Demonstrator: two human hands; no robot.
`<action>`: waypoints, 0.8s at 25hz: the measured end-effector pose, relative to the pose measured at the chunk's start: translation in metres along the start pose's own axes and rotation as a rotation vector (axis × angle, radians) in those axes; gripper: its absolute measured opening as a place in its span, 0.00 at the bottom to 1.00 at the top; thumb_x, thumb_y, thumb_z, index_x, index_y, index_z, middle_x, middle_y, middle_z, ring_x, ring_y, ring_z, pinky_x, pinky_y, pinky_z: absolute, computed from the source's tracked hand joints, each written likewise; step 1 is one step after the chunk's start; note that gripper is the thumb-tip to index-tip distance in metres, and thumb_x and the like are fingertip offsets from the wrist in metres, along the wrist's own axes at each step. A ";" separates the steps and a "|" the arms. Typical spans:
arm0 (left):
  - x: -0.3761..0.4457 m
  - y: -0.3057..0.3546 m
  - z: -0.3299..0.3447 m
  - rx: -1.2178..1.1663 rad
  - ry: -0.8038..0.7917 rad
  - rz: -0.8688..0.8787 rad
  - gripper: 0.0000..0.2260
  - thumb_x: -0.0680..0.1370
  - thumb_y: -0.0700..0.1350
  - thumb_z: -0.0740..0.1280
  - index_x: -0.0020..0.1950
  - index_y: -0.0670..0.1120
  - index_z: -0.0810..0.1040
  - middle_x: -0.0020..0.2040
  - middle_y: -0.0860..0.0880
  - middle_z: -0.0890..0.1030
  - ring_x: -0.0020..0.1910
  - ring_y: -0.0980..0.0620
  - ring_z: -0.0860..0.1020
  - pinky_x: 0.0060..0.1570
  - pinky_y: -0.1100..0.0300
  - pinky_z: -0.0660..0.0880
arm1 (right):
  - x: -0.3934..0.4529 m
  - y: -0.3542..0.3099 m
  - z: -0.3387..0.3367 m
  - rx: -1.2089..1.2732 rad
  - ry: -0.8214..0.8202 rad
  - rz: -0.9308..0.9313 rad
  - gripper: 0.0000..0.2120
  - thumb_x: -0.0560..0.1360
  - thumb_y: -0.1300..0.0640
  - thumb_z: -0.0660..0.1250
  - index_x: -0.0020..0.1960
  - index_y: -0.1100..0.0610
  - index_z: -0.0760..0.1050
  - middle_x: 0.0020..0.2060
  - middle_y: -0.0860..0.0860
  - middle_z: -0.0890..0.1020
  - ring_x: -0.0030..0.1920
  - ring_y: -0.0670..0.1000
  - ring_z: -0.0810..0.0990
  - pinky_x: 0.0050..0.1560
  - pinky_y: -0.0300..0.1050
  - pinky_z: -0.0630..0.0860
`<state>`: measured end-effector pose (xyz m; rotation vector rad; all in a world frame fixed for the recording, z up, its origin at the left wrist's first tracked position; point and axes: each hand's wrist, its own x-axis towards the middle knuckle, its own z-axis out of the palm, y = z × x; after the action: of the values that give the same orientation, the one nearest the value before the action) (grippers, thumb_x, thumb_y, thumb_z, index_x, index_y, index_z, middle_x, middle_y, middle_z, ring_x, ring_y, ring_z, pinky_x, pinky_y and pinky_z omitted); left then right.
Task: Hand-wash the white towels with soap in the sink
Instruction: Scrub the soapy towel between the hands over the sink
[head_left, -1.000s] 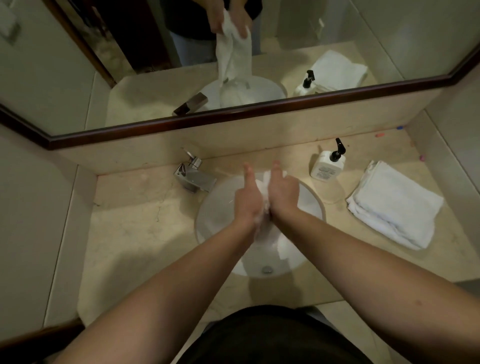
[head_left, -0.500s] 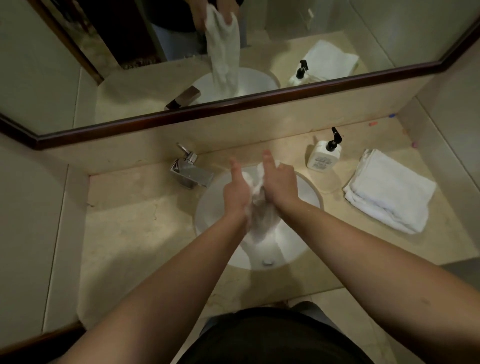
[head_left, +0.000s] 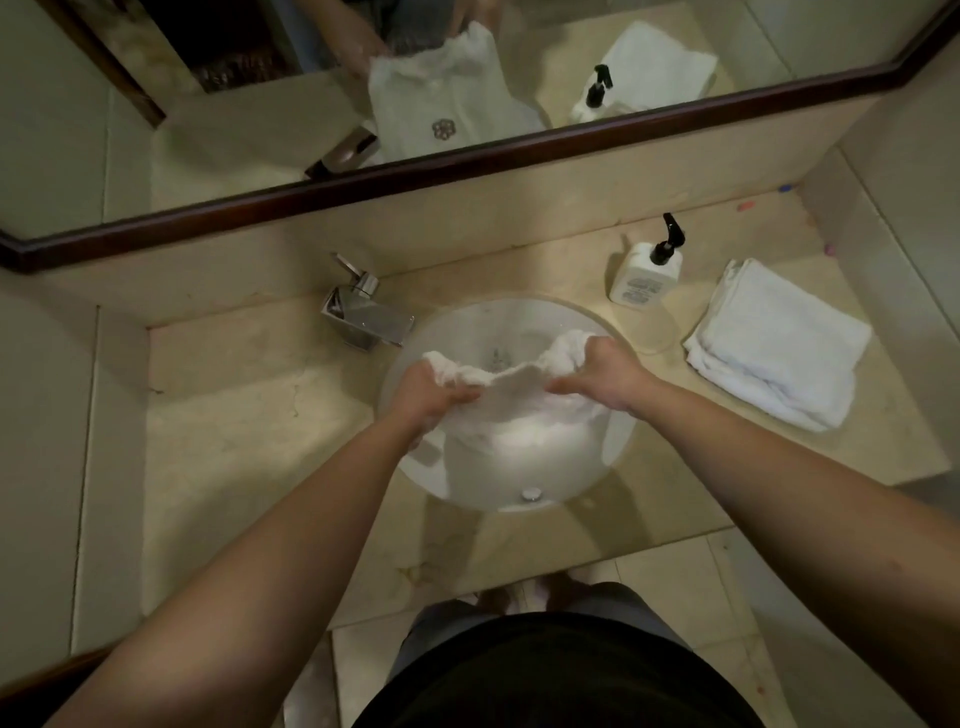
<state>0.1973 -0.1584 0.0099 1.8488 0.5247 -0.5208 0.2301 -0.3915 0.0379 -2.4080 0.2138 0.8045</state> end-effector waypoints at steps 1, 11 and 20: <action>0.004 -0.006 0.002 0.087 0.021 0.032 0.09 0.70 0.40 0.79 0.43 0.42 0.79 0.45 0.42 0.83 0.46 0.43 0.82 0.46 0.52 0.79 | 0.003 0.004 0.001 -0.027 -0.020 0.011 0.24 0.70 0.46 0.77 0.36 0.56 0.63 0.31 0.50 0.68 0.30 0.48 0.67 0.29 0.43 0.60; 0.060 -0.037 0.046 -0.177 0.062 -0.235 0.24 0.79 0.48 0.70 0.73 0.43 0.67 0.64 0.46 0.75 0.60 0.46 0.76 0.55 0.56 0.73 | 0.063 0.027 0.050 0.371 -0.005 0.136 0.17 0.75 0.55 0.72 0.59 0.60 0.72 0.48 0.54 0.76 0.48 0.52 0.75 0.46 0.44 0.70; 0.148 -0.065 0.078 -0.182 0.087 -0.281 0.10 0.81 0.48 0.67 0.52 0.41 0.78 0.47 0.42 0.81 0.45 0.45 0.80 0.57 0.47 0.79 | 0.138 0.057 0.079 0.752 0.038 0.253 0.17 0.70 0.59 0.77 0.55 0.62 0.77 0.49 0.55 0.83 0.50 0.56 0.83 0.55 0.53 0.81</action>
<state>0.2709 -0.1965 -0.1499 1.6380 0.8697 -0.5606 0.2832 -0.3884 -0.1226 -1.7007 0.7094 0.6315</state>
